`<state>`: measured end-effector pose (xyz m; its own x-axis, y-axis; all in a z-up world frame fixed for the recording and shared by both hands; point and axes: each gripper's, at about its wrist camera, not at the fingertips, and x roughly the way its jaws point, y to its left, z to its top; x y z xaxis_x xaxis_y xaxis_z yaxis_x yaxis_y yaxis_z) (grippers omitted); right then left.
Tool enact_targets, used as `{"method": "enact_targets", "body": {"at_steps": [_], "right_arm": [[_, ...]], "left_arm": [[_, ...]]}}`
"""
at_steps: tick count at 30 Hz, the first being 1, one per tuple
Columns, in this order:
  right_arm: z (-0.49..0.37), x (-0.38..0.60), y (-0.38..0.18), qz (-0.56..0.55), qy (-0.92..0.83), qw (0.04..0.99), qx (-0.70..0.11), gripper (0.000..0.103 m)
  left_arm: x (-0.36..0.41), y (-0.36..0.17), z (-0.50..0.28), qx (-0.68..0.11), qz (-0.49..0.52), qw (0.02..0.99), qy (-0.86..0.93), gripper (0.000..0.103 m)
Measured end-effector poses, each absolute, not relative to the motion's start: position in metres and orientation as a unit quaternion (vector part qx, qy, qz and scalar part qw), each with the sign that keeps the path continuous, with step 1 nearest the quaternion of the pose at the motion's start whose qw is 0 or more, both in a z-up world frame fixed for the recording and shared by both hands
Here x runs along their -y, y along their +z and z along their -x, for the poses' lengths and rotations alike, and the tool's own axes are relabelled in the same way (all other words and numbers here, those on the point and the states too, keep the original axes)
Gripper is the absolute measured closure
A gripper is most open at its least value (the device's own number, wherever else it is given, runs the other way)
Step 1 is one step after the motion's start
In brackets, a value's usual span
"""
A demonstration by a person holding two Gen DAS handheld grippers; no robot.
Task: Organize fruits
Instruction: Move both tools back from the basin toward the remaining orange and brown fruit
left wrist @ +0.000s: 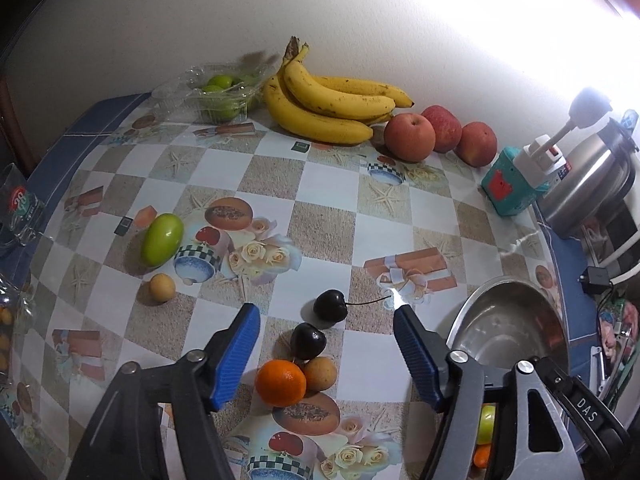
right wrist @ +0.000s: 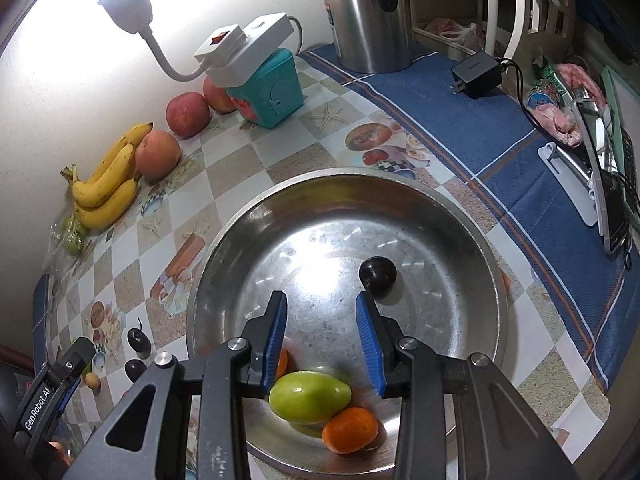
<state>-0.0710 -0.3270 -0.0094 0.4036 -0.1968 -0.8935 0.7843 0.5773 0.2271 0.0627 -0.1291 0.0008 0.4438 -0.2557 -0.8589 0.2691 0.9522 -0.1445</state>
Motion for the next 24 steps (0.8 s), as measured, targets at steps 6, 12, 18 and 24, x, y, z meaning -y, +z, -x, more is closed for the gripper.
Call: {"method": "enact_targets", "body": {"at_steps": [6,12,18,24], "right_arm": [[0.064,0.324,-0.019,-0.315,-0.321,0.759,-0.471,0.041],[0.062,0.323,-0.024,-0.310,-0.318,0.754,-0.483,0.032],[0.062,0.324,-0.025,-0.311,-0.320,0.752,-0.485,0.032],[0.059,0.321,-0.027,-0.297,-0.324,0.747,-0.499,0.008]], "left_arm": [[0.128,-0.011,-0.065,-0.522,-0.011,0.842,-0.133,0.000],[0.127,-0.019,-0.067,-0.532,-0.014,0.838,-0.124,0.000],[0.125,-0.021,-0.068,-0.534,-0.015,0.837,-0.117,0.000],[0.124,-0.023,-0.068,-0.536,-0.015,0.837,-0.113,0.000]]}}
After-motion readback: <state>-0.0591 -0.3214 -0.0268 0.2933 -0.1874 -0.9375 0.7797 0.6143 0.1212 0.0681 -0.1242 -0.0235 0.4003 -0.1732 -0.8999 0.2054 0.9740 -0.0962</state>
